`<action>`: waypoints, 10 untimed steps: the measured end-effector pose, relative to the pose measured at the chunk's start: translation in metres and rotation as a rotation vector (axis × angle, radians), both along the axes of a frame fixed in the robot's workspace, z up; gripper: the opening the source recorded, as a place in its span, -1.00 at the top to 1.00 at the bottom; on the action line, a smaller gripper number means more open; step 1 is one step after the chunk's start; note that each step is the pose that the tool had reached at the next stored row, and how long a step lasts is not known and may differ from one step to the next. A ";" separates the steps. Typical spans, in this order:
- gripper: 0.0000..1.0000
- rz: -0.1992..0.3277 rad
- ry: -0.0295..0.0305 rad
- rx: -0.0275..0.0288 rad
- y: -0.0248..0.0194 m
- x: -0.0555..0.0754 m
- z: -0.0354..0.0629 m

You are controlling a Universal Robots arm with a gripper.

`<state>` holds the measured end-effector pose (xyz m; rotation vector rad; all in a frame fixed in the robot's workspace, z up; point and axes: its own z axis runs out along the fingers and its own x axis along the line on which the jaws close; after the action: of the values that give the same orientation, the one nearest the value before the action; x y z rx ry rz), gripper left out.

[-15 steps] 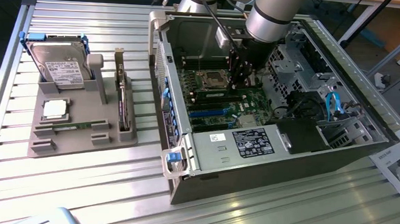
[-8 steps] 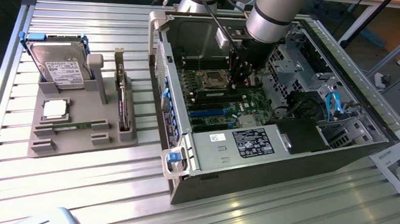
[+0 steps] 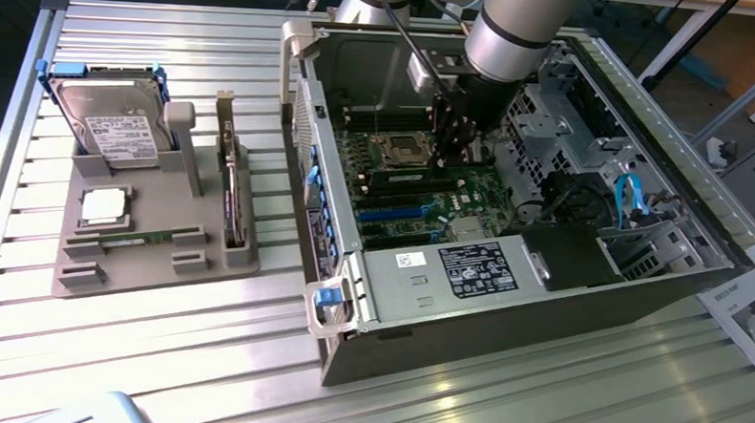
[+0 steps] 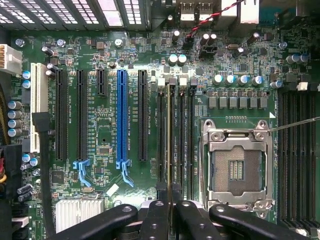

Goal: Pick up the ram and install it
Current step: 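Insert the ram into the slot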

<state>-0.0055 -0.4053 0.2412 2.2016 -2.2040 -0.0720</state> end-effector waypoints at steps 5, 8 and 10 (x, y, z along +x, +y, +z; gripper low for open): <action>0.76 0.000 0.0001 -0.0001 -0.0011 0.000 0.0001; 0.76 0.000 0.0001 -0.0002 -0.0017 0.000 0.0001; 0.76 0.000 0.0001 -0.0002 -0.0027 0.000 0.0001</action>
<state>-0.0055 -0.4079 0.2413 2.2015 -2.2039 -0.0720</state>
